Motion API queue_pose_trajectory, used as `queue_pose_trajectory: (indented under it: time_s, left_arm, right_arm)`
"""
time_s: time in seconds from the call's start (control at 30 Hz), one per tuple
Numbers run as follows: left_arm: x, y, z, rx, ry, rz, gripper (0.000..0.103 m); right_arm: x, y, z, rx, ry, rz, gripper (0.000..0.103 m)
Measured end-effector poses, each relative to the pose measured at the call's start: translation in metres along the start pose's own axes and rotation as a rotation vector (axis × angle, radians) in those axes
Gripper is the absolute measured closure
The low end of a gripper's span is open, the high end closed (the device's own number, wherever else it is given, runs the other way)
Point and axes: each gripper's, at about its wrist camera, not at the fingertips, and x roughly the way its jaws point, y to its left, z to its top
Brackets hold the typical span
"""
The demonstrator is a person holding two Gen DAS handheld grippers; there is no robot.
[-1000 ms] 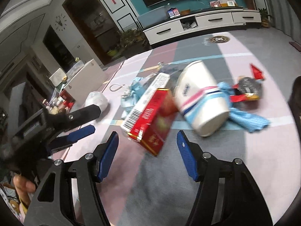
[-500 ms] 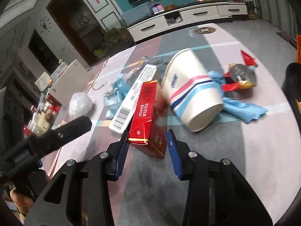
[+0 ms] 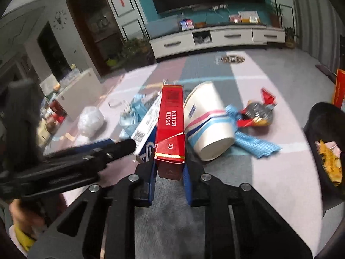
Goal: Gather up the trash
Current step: 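Grasp the white box with left tool while right tool grasps red cigarette box, then carry both boxes over the black bin and open both tools to drop them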
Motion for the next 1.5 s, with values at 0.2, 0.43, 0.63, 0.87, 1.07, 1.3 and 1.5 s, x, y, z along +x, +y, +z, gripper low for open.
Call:
queue_pose_trajectory:
  time_s: [0.2,0.43,0.63,0.87,1.07,1.3,1.5]
  left_arm:
    - [0.022,-0.015,-0.002,0.023,0.039,0.002,0.065]
    - [0.021,-0.020,-0.005,0.016,0.028,0.030,0.085]
    - [-0.014,-0.038,-0.016,0.063,-0.029,0.031,0.085]
    - [-0.058,-0.058,-0.019,0.121,-0.126,-0.006,0.085]
    - [-0.056,-0.086,-0.014,0.139,-0.105,-0.049,0.085]
    - [-0.039,-0.154,-0.001,0.262,-0.100,-0.092,0.085]
    - [-0.008,-0.207,0.007,0.339,-0.064,-0.136,0.085]
  right_arm:
    - [-0.033,-0.027,0.008,0.056,-0.097,0.005,0.081]
    - [-0.039,-0.052,0.010,0.108,-0.094,-0.013,0.081]
    - [-0.056,-0.062,0.010,0.126,-0.133,0.010,0.081]
    - [-0.079,-0.072,0.005,0.137,-0.184,0.011,0.081]
    - [-0.094,-0.090,0.002,0.173,-0.211,-0.015,0.081]
    - [-0.109,-0.118,0.000,0.223,-0.242,-0.061,0.081]
    - [-0.131,-0.156,-0.007,0.301,-0.279,-0.120,0.080]
